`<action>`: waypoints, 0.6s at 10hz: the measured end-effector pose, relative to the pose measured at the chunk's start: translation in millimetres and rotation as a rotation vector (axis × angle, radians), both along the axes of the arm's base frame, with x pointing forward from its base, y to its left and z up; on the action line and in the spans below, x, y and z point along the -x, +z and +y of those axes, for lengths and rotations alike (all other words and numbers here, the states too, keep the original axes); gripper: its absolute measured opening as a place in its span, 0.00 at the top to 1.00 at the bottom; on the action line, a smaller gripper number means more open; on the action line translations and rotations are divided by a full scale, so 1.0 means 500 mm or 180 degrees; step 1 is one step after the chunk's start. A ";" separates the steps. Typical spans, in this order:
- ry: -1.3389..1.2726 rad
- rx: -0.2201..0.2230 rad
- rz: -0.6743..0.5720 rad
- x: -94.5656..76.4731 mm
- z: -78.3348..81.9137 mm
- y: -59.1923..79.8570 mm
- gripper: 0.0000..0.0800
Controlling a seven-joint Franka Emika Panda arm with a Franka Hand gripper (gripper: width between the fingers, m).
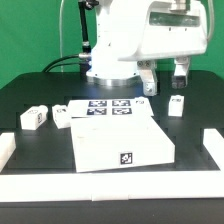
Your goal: Assemble one leg
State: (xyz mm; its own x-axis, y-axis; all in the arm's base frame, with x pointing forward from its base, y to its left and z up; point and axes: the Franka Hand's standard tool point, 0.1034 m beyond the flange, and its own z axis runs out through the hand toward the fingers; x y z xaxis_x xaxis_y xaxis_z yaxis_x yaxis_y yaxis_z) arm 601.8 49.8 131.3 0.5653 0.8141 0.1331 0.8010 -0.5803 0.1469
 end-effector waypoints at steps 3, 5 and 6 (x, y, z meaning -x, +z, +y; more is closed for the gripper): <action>0.0751 0.0187 -0.0014 0.076 -0.052 -0.058 0.19; 0.0858 0.0235 0.0003 0.077 -0.050 -0.062 0.19; 0.0858 0.0235 0.0006 0.077 -0.051 -0.063 0.19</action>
Offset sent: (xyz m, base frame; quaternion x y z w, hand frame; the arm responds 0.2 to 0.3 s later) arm -0.0172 -0.0196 -0.0222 -0.0042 -0.0701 -0.2461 0.9667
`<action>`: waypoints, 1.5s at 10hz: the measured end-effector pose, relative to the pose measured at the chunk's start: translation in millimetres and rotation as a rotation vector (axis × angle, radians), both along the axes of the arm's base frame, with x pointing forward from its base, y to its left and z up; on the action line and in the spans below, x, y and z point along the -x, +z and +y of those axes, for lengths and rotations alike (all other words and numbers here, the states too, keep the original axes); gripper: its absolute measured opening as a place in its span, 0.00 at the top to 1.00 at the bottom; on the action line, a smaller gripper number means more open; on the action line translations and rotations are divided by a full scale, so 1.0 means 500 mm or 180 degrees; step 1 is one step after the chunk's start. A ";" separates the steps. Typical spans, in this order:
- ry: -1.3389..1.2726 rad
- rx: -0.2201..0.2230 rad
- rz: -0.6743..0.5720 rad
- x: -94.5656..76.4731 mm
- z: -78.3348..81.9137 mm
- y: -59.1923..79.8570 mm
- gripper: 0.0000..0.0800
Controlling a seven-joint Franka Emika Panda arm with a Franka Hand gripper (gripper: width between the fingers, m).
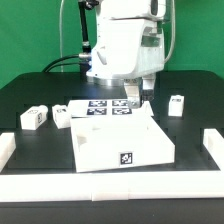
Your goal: Assemble one leg
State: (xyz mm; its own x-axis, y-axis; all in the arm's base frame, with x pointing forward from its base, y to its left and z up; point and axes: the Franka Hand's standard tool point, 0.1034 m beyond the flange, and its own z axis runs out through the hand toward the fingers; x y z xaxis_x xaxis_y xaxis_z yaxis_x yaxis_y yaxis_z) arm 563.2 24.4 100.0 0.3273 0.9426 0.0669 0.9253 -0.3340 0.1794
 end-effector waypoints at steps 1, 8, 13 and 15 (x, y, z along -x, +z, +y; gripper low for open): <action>0.0000 0.0000 0.0002 0.000 0.000 -0.001 0.19; 0.1675 0.0482 0.0139 0.094 -0.003 -0.063 0.19; 0.1645 0.0468 0.0105 0.095 -0.005 -0.063 0.19; 0.1601 0.0419 0.0128 0.162 -0.032 -0.083 0.19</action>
Offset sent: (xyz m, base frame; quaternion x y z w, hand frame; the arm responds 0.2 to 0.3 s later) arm -0.0365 -0.0165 -0.0133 0.0460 0.0314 -0.3608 0.9310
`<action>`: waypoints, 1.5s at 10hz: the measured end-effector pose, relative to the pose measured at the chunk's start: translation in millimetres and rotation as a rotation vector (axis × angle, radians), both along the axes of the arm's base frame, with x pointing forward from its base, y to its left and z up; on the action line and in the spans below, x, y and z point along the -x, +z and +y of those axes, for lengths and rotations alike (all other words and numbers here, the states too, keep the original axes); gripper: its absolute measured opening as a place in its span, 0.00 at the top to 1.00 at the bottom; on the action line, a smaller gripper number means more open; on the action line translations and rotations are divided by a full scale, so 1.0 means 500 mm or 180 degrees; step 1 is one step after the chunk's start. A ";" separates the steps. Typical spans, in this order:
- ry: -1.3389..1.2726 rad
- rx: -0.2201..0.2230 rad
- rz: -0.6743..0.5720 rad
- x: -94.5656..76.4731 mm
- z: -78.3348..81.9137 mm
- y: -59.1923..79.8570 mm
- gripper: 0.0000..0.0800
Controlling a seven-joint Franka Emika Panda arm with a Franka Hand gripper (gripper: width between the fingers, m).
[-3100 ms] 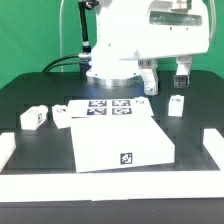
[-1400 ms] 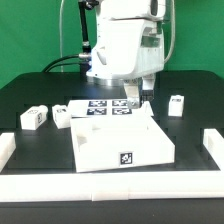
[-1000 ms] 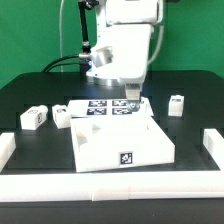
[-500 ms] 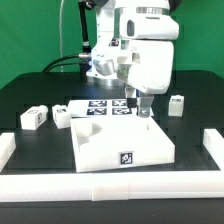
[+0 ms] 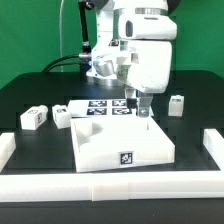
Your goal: Assemble one leg
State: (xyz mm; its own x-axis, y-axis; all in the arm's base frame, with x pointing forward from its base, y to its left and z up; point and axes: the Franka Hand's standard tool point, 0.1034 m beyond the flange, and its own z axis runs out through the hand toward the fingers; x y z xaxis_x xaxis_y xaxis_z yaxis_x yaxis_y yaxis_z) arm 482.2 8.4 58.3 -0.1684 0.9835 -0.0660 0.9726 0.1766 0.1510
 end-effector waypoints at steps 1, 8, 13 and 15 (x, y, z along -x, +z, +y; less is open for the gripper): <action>-0.0020 0.0010 0.0060 0.027 -0.018 -0.007 0.19; -0.0063 -0.0029 0.0355 0.085 -0.050 -0.094 0.19; -0.0073 -0.0035 0.0372 0.089 -0.052 -0.101 0.34; -0.0073 -0.0035 0.0373 0.090 -0.052 -0.101 0.51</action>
Offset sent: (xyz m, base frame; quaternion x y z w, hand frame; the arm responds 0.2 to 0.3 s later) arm -0.0204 -0.0084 -0.0280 0.0186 0.0312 -0.0194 0.9992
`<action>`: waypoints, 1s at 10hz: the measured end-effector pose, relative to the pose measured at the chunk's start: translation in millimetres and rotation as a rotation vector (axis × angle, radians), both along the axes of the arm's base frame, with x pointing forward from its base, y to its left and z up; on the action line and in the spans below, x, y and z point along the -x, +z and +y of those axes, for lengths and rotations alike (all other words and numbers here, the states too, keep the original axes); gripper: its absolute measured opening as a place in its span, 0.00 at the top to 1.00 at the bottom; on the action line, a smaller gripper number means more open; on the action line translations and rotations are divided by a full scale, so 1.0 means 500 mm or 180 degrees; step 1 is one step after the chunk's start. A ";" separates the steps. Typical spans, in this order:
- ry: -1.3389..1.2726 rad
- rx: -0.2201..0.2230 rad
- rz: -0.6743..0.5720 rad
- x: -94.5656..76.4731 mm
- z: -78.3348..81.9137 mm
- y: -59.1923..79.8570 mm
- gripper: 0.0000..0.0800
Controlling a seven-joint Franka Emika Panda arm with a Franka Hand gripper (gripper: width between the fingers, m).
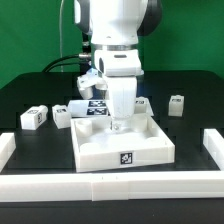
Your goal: Assemble one leg
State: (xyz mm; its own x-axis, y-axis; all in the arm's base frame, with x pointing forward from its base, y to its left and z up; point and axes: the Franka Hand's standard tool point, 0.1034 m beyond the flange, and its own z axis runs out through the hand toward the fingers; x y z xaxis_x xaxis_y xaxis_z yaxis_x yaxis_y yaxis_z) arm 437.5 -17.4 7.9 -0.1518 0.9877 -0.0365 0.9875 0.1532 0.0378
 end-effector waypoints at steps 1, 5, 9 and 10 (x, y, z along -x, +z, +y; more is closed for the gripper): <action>0.0000 0.0000 0.0001 0.000 0.000 0.000 0.74; 0.0000 0.0002 0.0008 0.001 0.000 -0.001 0.93; -0.0072 -0.0009 -0.0001 0.000 0.007 -0.001 0.93; -0.0351 -0.0051 -0.0054 -0.005 0.044 0.000 0.93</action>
Offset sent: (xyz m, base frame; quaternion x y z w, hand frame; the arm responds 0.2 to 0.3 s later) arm 0.0000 0.0000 0.0000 0.0000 0.0000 0.0000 1.0000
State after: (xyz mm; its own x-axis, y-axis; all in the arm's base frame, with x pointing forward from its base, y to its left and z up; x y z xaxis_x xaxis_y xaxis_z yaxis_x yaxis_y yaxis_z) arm 439.9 4.8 8.0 -0.0417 0.9989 -0.0222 0.9975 0.0429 0.0563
